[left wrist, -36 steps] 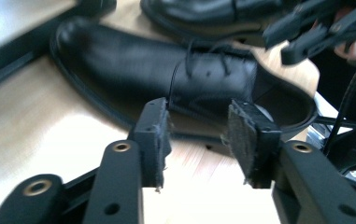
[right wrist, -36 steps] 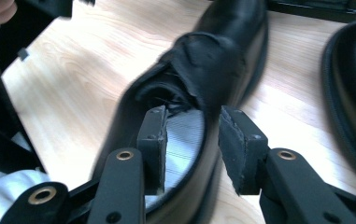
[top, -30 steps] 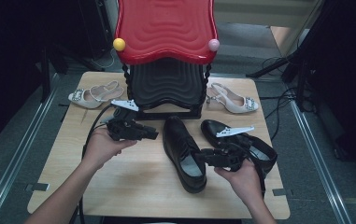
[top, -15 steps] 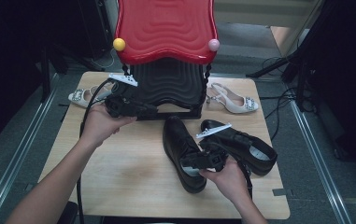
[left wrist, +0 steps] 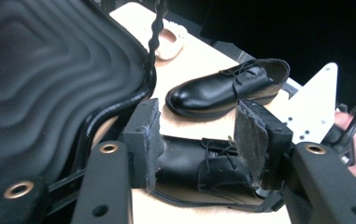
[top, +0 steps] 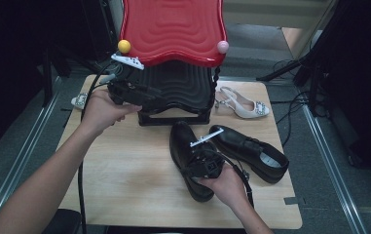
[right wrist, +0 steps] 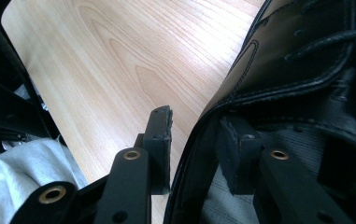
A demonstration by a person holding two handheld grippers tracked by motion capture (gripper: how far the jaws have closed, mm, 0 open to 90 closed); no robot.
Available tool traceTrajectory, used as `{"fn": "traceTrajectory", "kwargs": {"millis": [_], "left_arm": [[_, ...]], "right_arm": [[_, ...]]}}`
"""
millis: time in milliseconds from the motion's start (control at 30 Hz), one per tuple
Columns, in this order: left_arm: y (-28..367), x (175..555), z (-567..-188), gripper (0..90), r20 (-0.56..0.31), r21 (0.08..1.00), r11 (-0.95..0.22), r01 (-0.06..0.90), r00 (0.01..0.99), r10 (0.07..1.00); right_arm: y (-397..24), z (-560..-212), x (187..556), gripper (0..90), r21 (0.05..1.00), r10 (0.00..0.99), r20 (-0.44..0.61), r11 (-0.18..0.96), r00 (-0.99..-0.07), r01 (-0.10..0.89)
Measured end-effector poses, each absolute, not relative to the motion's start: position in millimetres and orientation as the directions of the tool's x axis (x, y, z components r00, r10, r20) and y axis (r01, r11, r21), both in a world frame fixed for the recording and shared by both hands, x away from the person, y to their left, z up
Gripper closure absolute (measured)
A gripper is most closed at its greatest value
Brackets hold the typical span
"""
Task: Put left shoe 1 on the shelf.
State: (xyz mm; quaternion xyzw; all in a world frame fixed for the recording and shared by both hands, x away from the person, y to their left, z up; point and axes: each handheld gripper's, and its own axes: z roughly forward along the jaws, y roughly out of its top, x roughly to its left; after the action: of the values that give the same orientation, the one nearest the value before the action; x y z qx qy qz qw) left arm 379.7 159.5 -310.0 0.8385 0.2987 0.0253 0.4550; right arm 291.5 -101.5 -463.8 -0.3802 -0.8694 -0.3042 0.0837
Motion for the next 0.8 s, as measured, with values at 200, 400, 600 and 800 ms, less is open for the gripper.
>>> {"fn": "traceTrajectory", "kwargs": {"millis": [200,400,600,800], "left_arm": [[157.8,390.9,-286.3,53.8,-0.196,0.792,-0.409,0.453,0.823,0.533],[158.9,405.9,-267.9,68.5,-0.170,0.805,-0.399,0.439,0.815,0.554],[158.9,419.6,-249.5,79.3,-0.166,0.809,-0.383,0.445,0.799,0.578],[152.5,431.3,-238.6,84.1,-0.135,0.804,-0.402,0.439,0.792,0.595]], "right_arm": [[-95.9,-468.8,294.5,69.1,0.452,0.625,0.362,0.531,-0.692,0.717],[-89.9,-474.0,294.9,69.2,0.432,0.648,0.342,0.535,-0.680,0.726],[-84.8,-476.9,293.1,70.2,0.419,0.670,0.315,0.537,-0.672,0.732],[-81.9,-477.4,292.8,74.6,0.411,0.677,0.283,0.554,-0.679,0.724]]}}
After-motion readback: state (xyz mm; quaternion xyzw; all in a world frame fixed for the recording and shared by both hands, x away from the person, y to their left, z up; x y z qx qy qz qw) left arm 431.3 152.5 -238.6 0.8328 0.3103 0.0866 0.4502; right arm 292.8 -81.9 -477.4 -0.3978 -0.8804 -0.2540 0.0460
